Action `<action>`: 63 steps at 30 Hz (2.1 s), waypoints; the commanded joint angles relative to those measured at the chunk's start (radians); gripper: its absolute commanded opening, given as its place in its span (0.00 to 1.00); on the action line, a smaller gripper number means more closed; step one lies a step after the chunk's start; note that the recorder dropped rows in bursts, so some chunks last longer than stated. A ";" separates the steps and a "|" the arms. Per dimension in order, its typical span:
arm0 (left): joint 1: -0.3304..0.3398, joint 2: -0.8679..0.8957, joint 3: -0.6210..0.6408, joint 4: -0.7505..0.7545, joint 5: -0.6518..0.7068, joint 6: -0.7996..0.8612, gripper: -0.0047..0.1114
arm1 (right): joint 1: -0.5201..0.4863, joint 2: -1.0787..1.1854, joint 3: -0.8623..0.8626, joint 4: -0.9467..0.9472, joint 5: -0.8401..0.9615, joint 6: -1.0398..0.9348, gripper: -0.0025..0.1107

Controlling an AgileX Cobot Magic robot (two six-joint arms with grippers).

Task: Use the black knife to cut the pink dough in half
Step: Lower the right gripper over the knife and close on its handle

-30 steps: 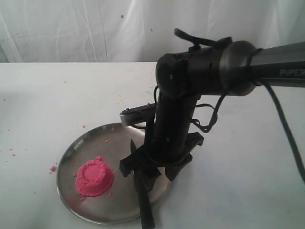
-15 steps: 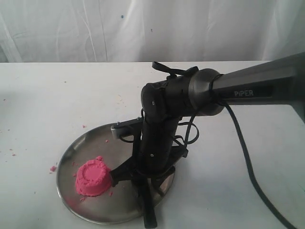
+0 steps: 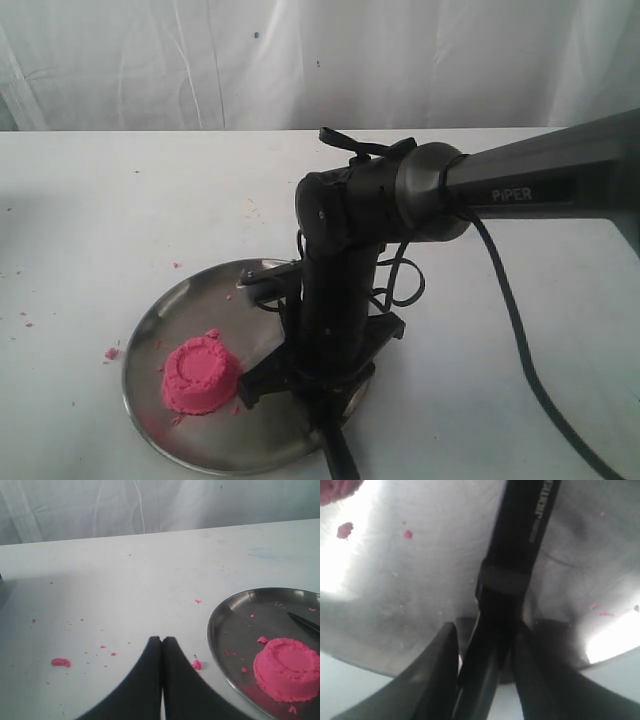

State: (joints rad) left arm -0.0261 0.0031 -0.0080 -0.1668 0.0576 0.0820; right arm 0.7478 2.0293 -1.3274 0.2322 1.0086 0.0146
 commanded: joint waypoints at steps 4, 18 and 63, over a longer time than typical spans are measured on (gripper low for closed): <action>-0.006 -0.003 -0.006 -0.012 0.004 -0.009 0.04 | 0.002 -0.004 -0.001 -0.018 0.036 -0.015 0.32; -0.006 -0.003 -0.006 -0.012 0.004 -0.009 0.04 | 0.002 -0.004 -0.001 -0.044 -0.017 -0.064 0.50; -0.006 -0.003 -0.006 -0.012 0.006 -0.009 0.04 | 0.002 -0.031 0.003 -0.053 0.071 -0.082 0.30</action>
State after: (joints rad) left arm -0.0261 0.0031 -0.0080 -0.1668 0.0616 0.0795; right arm 0.7478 1.9993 -1.3256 0.1790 1.1074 -0.0547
